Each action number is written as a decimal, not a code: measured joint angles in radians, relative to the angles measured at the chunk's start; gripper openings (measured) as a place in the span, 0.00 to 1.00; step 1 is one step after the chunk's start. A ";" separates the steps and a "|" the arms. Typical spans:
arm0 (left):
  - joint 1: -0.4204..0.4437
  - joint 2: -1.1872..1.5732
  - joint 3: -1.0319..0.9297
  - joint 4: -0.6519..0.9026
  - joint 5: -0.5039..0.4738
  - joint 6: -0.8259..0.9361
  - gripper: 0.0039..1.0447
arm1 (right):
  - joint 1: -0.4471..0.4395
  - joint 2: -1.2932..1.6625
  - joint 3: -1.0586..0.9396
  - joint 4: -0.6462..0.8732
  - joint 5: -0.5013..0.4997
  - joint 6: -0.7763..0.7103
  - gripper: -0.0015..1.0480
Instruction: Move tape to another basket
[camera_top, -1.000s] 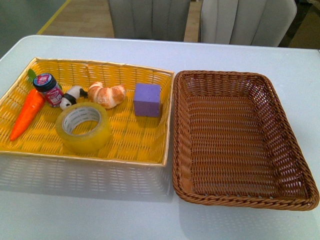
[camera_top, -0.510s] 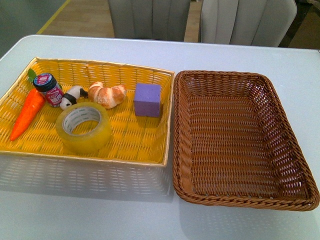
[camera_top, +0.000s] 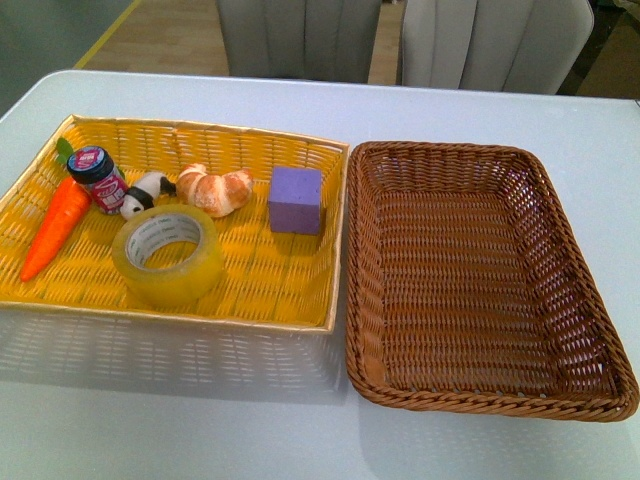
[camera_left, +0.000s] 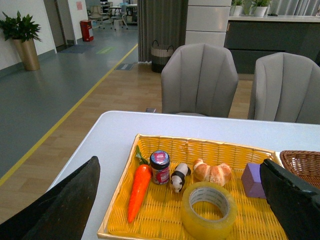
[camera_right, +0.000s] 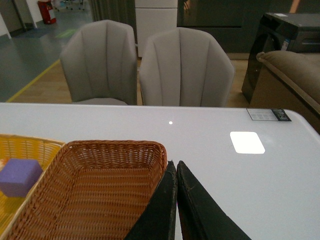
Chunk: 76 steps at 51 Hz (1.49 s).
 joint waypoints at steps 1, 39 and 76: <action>0.000 0.000 0.000 0.000 0.000 0.000 0.92 | 0.000 -0.008 -0.002 -0.006 0.000 0.000 0.02; 0.000 0.000 0.000 0.000 0.000 0.000 0.92 | 0.002 -0.533 -0.032 -0.467 0.000 0.000 0.02; 0.000 0.000 0.000 0.000 0.000 0.000 0.92 | 0.002 -0.903 -0.032 -0.867 0.000 0.000 0.02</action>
